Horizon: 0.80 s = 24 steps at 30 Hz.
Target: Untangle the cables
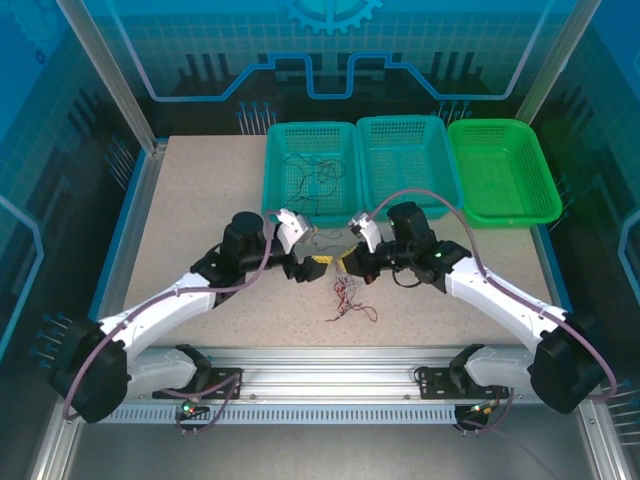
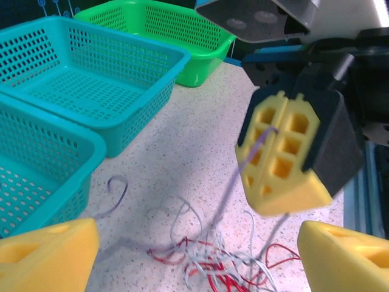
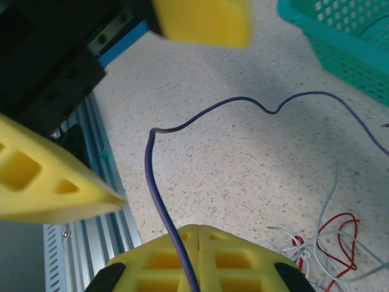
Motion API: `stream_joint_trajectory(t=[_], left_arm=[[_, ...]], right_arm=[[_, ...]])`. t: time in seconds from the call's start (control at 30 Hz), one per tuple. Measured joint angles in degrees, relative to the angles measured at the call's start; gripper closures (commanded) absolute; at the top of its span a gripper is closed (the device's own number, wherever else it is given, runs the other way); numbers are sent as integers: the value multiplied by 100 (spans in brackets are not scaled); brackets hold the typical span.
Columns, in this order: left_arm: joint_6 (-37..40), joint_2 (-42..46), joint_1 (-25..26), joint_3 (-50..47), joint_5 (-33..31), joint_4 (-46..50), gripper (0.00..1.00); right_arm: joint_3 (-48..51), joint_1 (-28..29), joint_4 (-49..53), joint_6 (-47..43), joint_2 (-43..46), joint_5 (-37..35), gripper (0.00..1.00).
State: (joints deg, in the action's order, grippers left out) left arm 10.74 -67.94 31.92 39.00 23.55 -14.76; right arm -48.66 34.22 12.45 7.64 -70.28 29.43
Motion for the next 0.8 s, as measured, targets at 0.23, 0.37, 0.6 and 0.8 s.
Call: stream_joint_trajectory(t=[0.23,0.37,0.6,0.8], left_arm=[[11,-588,9,-15,-271,-612,90],[-48,-678,20,-20,-267,-671,100],[-837,-409,57,-382,-120,-1558,100],[-1270,-63,90,-767,-247,-1720,100]], right_arm=[[-177,232,109,-175,-87,28,100],[-166,286,61,-57,-92,-538,92],[116,750,-584,752,-831,-2863,79],[173,885,-1106,1270,-2026,-3998,59]])
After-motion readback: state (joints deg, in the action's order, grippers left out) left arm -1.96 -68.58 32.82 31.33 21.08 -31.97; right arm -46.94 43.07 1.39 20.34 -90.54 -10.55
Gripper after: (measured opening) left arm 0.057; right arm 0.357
